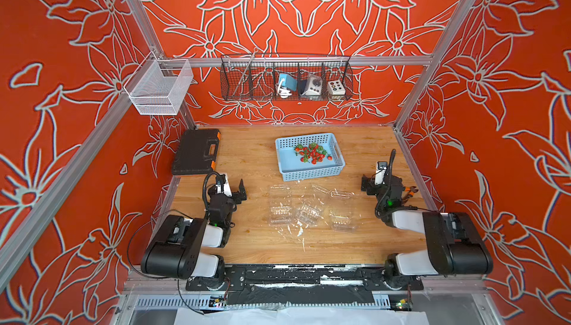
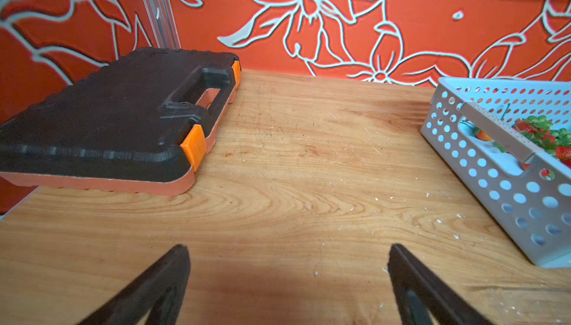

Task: Pack strawberries into containers
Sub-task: Pick up the strawberry from the basket.

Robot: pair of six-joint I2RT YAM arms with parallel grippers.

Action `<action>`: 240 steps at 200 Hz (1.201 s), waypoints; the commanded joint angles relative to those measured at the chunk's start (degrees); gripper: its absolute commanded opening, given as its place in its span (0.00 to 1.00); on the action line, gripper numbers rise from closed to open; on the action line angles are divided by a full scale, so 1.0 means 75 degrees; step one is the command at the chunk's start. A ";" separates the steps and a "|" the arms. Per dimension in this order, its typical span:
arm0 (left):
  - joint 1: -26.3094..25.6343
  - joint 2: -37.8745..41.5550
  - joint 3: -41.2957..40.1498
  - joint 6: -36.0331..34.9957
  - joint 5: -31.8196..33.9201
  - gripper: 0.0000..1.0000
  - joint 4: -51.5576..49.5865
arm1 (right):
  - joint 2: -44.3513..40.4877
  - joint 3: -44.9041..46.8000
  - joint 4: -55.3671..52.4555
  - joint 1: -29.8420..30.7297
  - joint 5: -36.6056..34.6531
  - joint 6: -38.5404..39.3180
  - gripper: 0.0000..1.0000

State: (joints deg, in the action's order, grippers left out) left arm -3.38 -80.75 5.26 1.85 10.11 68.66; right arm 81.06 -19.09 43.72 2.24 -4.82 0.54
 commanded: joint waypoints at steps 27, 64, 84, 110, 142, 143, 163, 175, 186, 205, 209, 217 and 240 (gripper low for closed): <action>0.0006 -0.0002 0.0235 -0.0352 -0.0698 0.99 0.0031 | -0.0016 -0.0021 0.0066 -0.0042 0.0033 -0.0001 0.97; 0.0110 0.0013 0.0239 -0.0296 -0.0861 0.99 0.0011 | -0.0016 -0.0043 0.0030 -0.0067 0.0084 -0.0023 0.97; 0.0110 0.0013 0.0235 -0.0305 -0.0856 0.99 0.0009 | -0.0004 -0.0044 0.0035 -0.0073 0.0109 -0.0035 0.97; 0.0112 0.0001 0.0248 -0.0301 -0.0868 0.99 -0.0012 | 0.0018 -0.0056 0.0038 -0.0091 0.0139 -0.0046 0.97; 0.0115 -0.0002 0.0245 -0.0305 -0.0867 0.99 -0.0003 | 0.0004 -0.0056 0.0018 -0.0094 0.0151 -0.0038 0.97; 0.0113 -0.0002 0.0247 -0.0305 -0.0867 0.98 -0.0003 | 0.0007 -0.0056 0.0018 -0.0097 0.0150 -0.0037 0.97; 0.0113 0.0068 0.0226 -0.0311 -0.0918 0.79 0.0095 | -0.0013 -0.0039 0.0038 -0.0088 0.0131 -0.0025 0.77; 0.0099 0.0612 0.0570 -0.0385 -0.1084 0.74 -0.1013 | -0.0126 0.0020 0.0264 -0.0062 -0.0081 -0.0056 0.67; 0.0090 0.1310 0.0984 -0.0458 -0.1235 0.71 -0.2197 | -0.0852 -0.0463 -0.1403 0.0006 -0.0419 -0.0077 0.63; 0.0064 0.2172 0.1155 0.0028 -0.1361 0.71 -0.2446 | -0.1645 -0.1455 -0.3416 0.0150 -0.0030 -0.0216 0.55; 0.0064 0.2301 0.1178 0.0087 -0.1506 0.71 -0.2411 | -0.1711 -0.1643 -0.3665 0.0183 0.0148 -0.0260 0.53; 0.0064 0.2420 0.1271 0.0161 -0.1898 0.71 -0.2396 | -0.1791 -0.2053 -0.4210 0.0351 0.0354 -0.0297 0.52; 0.0064 0.1851 0.1631 0.0340 -0.2831 0.71 -0.2468 | -0.1508 -0.3376 -0.5696 0.1069 0.0745 0.0185 0.53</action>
State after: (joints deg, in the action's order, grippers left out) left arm -2.94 -63.20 15.46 2.09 -2.55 53.98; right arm 68.60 -36.51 17.47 5.82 -3.88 -0.62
